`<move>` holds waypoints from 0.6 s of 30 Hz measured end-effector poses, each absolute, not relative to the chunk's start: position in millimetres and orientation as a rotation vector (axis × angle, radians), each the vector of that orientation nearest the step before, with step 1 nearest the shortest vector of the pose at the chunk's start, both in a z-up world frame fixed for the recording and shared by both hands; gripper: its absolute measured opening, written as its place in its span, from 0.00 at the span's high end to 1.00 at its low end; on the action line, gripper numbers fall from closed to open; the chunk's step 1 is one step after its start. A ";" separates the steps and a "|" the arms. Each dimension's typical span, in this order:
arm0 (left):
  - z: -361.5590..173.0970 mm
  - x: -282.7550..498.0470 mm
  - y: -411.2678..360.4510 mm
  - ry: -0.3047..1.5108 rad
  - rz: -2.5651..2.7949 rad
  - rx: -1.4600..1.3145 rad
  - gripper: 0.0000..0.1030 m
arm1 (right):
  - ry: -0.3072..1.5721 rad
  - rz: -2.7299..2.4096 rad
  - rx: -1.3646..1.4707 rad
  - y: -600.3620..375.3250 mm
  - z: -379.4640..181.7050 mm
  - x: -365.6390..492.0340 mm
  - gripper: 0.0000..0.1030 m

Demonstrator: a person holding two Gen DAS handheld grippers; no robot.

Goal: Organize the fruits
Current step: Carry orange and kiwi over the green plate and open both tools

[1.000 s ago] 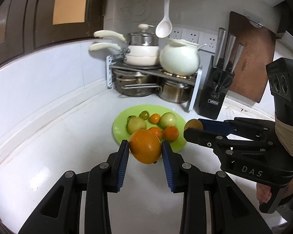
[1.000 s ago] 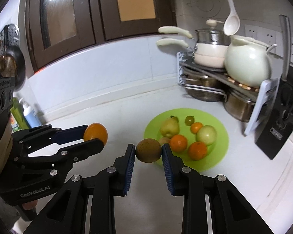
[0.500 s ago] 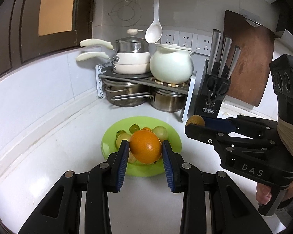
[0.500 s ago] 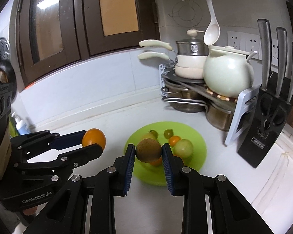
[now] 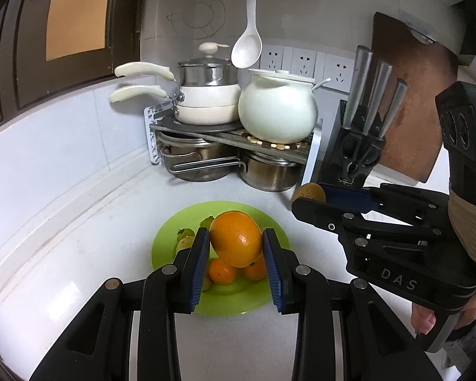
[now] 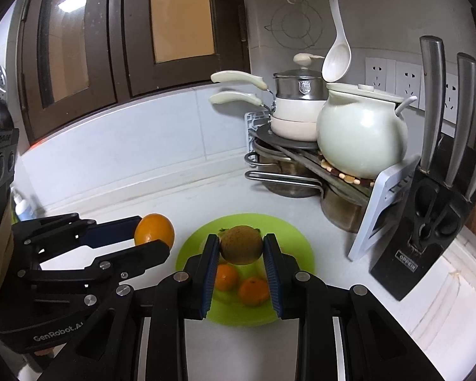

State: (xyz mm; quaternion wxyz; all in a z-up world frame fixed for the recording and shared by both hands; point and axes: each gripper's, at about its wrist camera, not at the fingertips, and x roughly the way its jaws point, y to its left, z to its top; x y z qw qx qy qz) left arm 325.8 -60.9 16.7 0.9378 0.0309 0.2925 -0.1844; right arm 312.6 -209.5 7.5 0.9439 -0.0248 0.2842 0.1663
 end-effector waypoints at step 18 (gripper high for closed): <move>-18.9 404.8 -71.9 0.722 -0.369 0.061 0.67 | 0.684 0.331 -0.035 -219.5 -25.8 394.0 0.71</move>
